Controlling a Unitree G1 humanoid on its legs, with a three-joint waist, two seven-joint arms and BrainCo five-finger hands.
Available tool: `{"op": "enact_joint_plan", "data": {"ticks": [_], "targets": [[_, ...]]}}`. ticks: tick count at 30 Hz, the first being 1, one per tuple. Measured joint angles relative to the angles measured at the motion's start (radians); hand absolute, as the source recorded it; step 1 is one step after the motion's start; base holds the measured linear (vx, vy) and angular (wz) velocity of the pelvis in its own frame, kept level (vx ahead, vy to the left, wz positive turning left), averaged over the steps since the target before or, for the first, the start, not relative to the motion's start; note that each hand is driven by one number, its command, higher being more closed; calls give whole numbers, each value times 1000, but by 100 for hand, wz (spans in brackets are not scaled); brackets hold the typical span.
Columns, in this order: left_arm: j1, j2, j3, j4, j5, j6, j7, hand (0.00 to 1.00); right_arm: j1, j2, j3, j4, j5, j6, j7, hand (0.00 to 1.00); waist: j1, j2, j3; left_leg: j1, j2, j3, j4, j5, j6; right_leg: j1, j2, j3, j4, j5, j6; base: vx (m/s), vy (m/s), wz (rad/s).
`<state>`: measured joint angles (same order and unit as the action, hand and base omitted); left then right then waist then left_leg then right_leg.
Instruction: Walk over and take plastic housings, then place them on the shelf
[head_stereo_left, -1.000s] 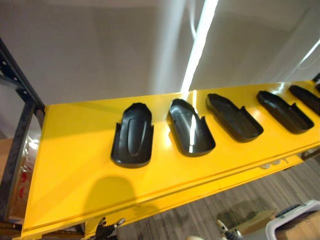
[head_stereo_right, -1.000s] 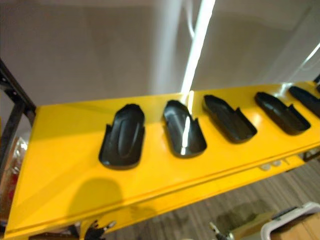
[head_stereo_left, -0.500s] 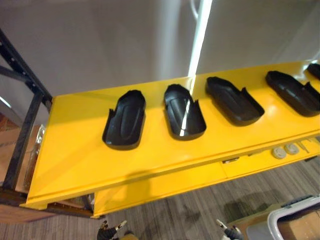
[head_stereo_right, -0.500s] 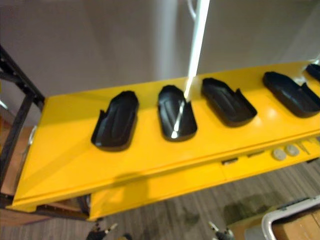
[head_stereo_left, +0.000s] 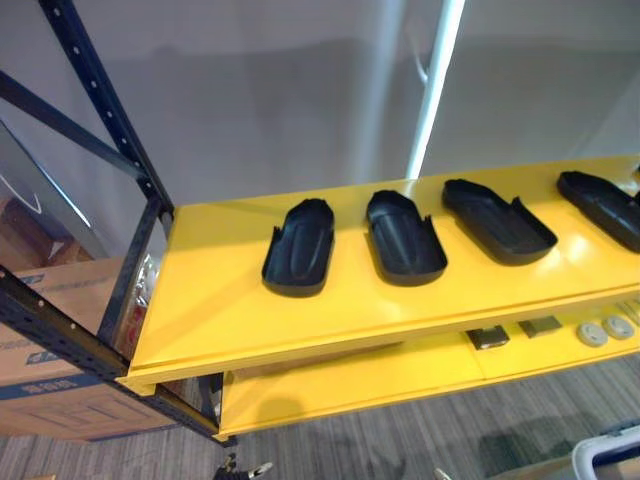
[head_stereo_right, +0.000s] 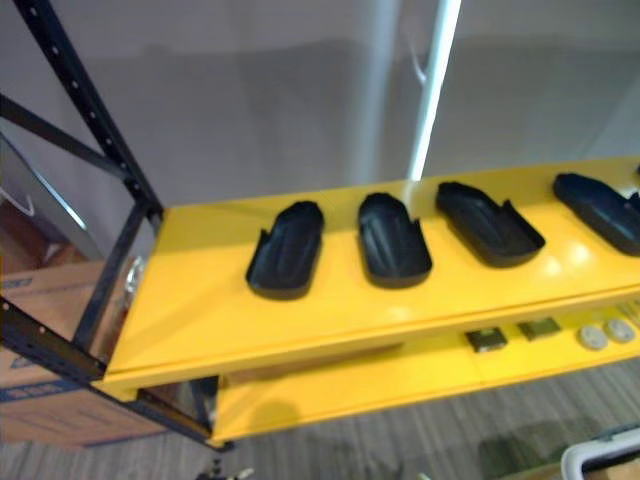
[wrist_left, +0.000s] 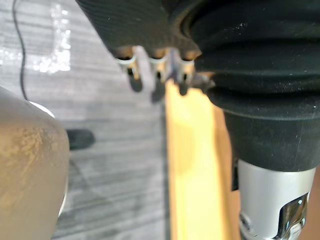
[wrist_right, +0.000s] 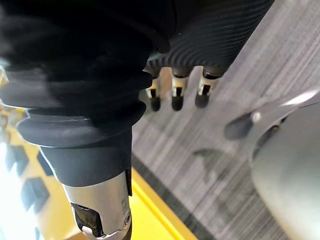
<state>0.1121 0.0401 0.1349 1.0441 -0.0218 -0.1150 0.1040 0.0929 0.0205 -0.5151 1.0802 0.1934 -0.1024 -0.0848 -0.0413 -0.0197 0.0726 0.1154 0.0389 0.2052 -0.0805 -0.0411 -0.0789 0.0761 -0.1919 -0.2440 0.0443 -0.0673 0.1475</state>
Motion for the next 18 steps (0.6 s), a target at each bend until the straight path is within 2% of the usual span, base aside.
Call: {"op": "enact_joint_plan", "data": {"ticks": [5,8,9,10,12,13,16,18], "targets": [[-14,8,-1,1,1,0,1,0,-32,-2,-1,1,0,0,0,0,-2,-9,28,-4,0,-3,8,-2,1,6,0,-3,5,4,-1,39,-6,5],[-95,-4,0,-16,2,1,4,0,-115,-5,-1,-26,6,0,-4,0,2,3,126,-169,35,-6,227,-90,7,-116,-7,13,145,-10,-25,-120,25,11],[-127,-14,-4,-45,1,1,10,0,-131,-1,4,-65,11,-1,-6,0,8,15,162,-260,63,-5,361,-141,13,-184,-1,23,232,-25,-45,-183,38,7],[-160,-13,-25,-68,1,0,15,0,-150,0,21,-97,16,-2,-8,0,15,17,200,-334,89,-4,473,-180,20,-248,2,34,320,-48,-48,-236,50,4],[-206,-9,-40,-102,1,0,35,0,-167,0,47,-136,29,-3,-18,0,27,7,240,-424,109,-6,587,-224,28,-330,1,58,415,-85,-42,-221,52,-5],[-260,-9,-41,-135,1,-5,56,0,-208,1,47,-165,30,-3,-31,0,30,-1,283,-522,126,-10,678,-256,37,-412,2,72,477,-111,-35,-248,64,-11],[-362,-10,-40,-165,1,-15,90,0,-272,3,49,-202,30,-7,-54,0,33,-8,342,-661,154,-5,771,-279,49,-535,12,104,510,-123,-19,-229,69,-24],[-392,-13,-39,-166,2,-15,92,0,-272,5,72,-205,30,-6,-69,0,38,-5,371,-675,158,-3,789,-284,52,-549,17,122,513,-124,-18,-143,67,-17]]}}
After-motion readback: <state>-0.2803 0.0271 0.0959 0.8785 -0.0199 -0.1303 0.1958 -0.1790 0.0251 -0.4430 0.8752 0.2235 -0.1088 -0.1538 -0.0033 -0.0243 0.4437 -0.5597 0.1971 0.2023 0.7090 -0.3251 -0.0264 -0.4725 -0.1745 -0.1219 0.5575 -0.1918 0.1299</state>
